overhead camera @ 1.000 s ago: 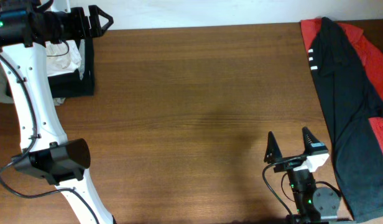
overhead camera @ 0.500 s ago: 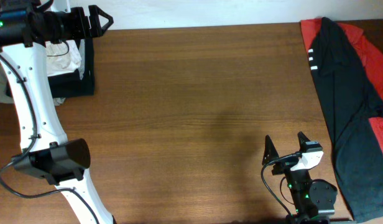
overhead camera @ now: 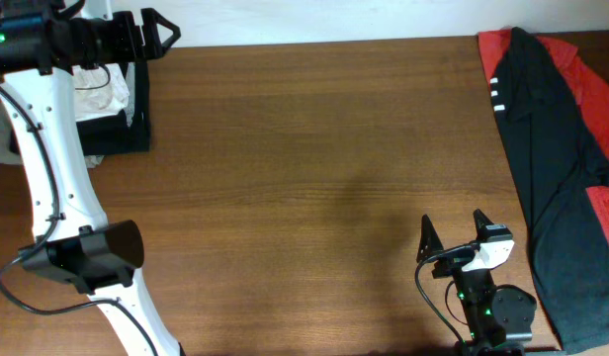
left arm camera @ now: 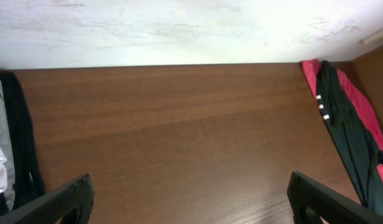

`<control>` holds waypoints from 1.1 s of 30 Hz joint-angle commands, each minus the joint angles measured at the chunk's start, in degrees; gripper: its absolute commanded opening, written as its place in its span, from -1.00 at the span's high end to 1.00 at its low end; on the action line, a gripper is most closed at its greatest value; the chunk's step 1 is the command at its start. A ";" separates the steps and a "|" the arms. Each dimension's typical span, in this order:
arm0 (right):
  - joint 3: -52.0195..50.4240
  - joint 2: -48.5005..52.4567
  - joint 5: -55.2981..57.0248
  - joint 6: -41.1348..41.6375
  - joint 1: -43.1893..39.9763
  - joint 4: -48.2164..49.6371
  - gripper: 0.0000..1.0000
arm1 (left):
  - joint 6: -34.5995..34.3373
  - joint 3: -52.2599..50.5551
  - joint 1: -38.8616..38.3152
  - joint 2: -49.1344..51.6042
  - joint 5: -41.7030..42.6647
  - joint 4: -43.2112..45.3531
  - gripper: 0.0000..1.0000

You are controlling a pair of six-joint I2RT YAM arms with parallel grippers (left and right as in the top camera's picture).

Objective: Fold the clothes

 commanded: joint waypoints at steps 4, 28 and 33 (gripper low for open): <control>-0.26 -0.50 0.48 -0.17 0.31 -0.42 -0.97 | 0.26 -19.82 -12.57 -12.92 0.63 0.39 -0.98; -0.26 -0.50 0.48 -0.17 0.31 -0.42 -0.97 | 0.68 -144.76 -19.41 -115.10 -21.59 79.32 -0.98; -0.26 -0.50 0.48 -0.17 0.31 -0.42 -0.97 | 0.70 -150.92 -18.25 -124.48 -26.12 84.48 -0.98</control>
